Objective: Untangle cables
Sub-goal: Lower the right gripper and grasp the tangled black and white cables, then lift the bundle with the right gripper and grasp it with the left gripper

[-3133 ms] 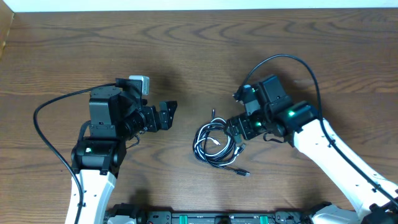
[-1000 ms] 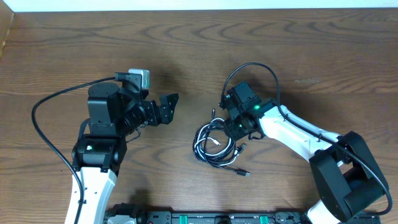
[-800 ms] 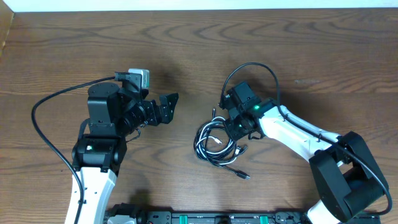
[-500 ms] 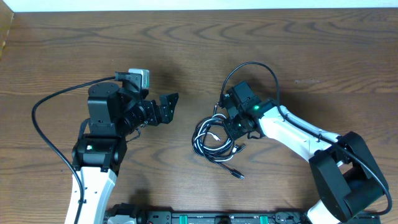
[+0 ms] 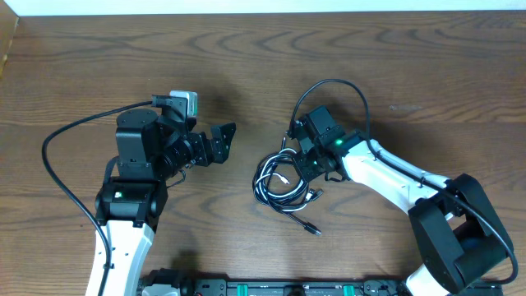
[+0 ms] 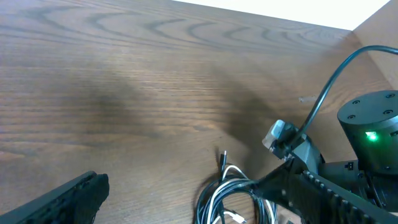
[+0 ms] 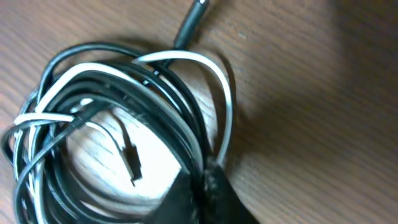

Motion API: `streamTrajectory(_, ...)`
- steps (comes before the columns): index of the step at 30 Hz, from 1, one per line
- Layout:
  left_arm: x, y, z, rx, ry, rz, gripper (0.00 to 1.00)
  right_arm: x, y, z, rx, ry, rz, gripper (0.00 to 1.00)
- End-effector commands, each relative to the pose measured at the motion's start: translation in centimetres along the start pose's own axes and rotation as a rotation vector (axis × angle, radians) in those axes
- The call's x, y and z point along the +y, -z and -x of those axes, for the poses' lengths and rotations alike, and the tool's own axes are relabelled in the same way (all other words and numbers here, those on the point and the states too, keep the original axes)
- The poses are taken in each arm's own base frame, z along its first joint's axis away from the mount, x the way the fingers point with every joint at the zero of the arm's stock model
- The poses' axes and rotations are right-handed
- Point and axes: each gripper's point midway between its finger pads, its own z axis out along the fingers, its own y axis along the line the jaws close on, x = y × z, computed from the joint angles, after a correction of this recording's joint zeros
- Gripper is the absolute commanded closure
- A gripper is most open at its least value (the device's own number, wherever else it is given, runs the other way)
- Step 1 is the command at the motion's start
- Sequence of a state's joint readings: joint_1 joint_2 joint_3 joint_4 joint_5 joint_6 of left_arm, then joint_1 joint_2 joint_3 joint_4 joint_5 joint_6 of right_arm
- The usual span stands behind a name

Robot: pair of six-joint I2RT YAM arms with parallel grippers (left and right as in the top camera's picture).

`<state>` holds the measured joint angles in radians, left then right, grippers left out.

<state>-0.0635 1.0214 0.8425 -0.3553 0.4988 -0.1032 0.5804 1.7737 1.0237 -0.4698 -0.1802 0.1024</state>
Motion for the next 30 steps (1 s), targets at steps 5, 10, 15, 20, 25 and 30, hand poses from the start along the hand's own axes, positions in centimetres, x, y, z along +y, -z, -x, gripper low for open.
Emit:
streamTrajectory(5, -0.2, 0.0, 0.4, -0.006, -0.018, -0.007, 0.02, -0.3, -0.3, 0.9, -0.039, -0.027, -0.022, 0.99)
streamTrajectory(10, 0.3, 0.0, 0.5, -0.010, -0.027, 0.025, 0.02, -0.7, 0.5, 2.1, -0.078, -0.055, -0.054, 0.99)
streamTrajectory(15, 1.0, -0.2, 0.3, -0.002, -0.022, 0.058, 0.00, 0.7, 5.8, 7.7, -0.225, 0.000, -0.050, 0.99)
streamTrajectory(20, 1.6, -1.2, -0.7, 0.047, 0.000, 0.064, 0.20, 1.8, 12.0, 11.8, -0.335, 0.059, -0.070, 0.99)
streamTrajectory(25, 1.6, -3.1, -2.0, 0.109, 0.004, 0.048, 0.34, 2.1, 15.0, 13.3, -0.383, 0.079, -0.093, 0.99)
streamTrajectory(30, 0.7, -6.0, -3.1, 0.159, -0.029, 0.006, 0.38, 2.2, 15.5, 13.1, -0.367, 0.078, -0.093, 0.99)
